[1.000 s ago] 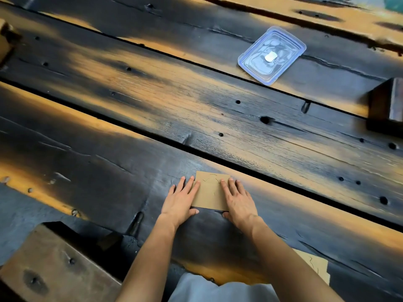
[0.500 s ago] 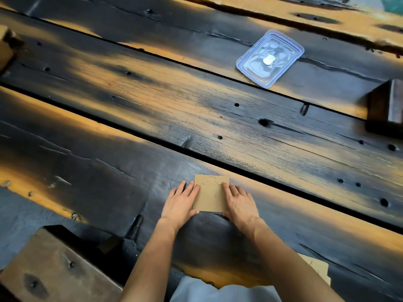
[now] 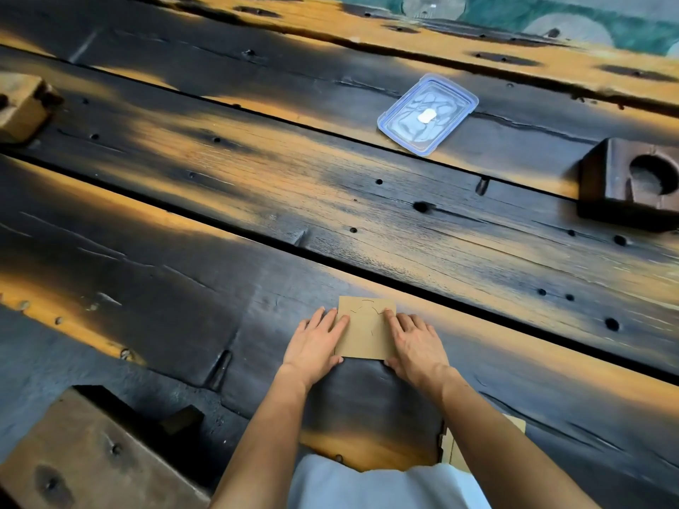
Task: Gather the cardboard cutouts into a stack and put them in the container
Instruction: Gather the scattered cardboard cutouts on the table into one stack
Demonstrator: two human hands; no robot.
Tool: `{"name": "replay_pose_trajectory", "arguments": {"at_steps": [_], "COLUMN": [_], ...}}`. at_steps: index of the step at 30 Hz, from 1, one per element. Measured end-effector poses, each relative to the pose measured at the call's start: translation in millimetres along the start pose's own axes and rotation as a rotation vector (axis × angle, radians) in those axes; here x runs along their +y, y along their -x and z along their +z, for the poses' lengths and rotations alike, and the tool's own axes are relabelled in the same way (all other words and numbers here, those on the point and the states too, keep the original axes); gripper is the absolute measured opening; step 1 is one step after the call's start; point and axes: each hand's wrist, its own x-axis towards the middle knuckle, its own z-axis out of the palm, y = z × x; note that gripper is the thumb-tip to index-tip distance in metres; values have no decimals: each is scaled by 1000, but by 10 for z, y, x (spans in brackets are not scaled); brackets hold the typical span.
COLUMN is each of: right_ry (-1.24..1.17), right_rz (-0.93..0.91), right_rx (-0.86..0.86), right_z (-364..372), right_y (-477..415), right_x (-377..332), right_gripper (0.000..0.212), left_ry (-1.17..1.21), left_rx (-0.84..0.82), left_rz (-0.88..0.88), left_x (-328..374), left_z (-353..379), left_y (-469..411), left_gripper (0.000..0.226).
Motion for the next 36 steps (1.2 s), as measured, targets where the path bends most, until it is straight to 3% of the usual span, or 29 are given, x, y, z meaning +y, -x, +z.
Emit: {"name": "replay_pose_trajectory", "arguments": {"at_steps": [23,36], "right_ry": [-38,-65], "right_rz": [-3,103], "right_rx": [36,41], "right_z": [666,1044], "right_y": [1723,2266], "right_x": [1171,1421], "right_gripper": [101,91], "left_ry": [-36,-55], "left_rx": [9,-37], "left_rz": [22,95], "left_x": [1896,2385], "left_z": [614,826], "left_y": [783,861], "left_gripper": [88,83]}}
